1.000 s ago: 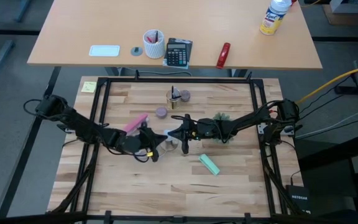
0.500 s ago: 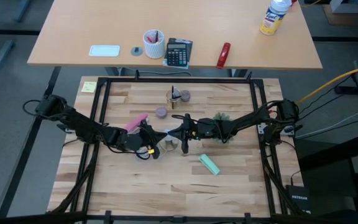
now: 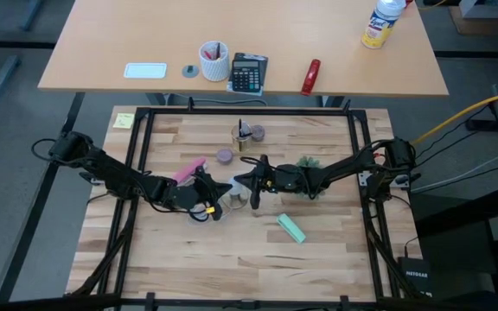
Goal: Screw lightbulb
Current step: Insert the lightbulb into the lamp
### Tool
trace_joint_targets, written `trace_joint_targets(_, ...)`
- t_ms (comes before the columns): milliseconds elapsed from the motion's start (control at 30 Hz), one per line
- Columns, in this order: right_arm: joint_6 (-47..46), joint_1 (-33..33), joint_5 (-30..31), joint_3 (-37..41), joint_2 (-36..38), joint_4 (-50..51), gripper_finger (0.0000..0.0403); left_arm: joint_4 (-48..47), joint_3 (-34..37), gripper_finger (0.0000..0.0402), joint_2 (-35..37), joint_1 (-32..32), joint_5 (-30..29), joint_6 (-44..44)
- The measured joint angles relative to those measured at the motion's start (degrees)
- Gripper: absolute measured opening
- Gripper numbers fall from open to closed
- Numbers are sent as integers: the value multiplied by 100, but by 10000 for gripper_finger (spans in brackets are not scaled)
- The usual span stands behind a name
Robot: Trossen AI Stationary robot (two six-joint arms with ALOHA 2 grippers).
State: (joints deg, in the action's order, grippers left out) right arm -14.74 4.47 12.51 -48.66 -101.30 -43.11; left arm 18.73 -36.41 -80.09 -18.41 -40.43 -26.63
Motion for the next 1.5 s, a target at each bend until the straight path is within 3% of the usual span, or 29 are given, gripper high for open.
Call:
trace_joint_targets(1200,-55,7,-313,-28,31,310,14,51,10,1,-13,0,14,2)
trace_joint_targets(1500,-63,7,-308,-26,31,332,14,562,31,1,4,0,56,455)
